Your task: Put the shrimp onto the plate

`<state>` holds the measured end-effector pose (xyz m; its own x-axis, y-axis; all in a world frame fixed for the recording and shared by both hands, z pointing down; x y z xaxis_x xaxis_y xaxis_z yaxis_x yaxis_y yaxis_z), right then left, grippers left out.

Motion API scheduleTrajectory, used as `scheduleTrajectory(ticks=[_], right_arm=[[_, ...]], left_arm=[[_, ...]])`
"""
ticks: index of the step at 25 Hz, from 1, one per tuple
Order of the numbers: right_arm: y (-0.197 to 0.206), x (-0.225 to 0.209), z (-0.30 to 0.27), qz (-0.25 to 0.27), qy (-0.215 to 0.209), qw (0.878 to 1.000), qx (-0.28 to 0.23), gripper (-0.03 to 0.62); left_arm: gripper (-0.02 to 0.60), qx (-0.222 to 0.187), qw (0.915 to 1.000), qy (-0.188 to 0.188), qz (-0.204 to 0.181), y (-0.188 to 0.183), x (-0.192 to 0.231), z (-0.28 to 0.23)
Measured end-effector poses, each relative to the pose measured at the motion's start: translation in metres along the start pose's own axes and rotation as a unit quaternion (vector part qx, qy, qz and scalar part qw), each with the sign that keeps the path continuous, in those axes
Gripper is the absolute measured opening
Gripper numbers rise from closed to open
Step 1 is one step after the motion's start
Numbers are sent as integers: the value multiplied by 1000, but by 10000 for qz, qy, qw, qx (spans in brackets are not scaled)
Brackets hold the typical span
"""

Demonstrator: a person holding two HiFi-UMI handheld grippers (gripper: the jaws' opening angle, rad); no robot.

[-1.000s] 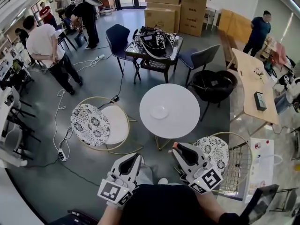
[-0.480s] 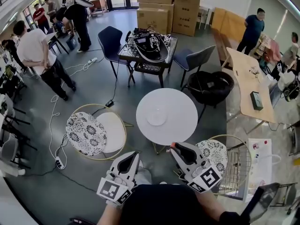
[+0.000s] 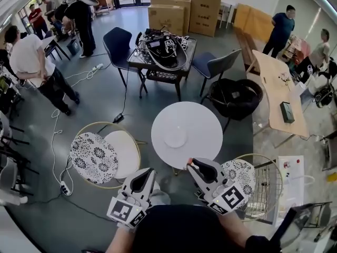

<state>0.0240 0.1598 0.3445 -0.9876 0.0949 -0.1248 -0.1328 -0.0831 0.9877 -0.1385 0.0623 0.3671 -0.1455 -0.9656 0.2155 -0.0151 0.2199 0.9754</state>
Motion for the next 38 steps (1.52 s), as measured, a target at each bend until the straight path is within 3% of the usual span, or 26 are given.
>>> scheduleTrajectory(ticks=[24,38], right_arm=[[21,-13,-149,86,704,9973,210,72],[29,-32,-181,78,717,9964,439,72]], left_arm=[[5,100,9983,552,167,-20,166,-24],[5,164,9983,409,389,-19,193,-30]])
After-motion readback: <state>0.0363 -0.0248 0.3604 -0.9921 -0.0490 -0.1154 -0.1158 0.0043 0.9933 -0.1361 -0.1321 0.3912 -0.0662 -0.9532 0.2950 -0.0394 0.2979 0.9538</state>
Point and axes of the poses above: the fingertips, and each gripper's own axes: z backward along the fingers, x to its left, y out of its underside, the point moved 5 cm from there along z, backward along the fingers, and after that the axes turned 8 degrees about y, right-handed, at the moved point
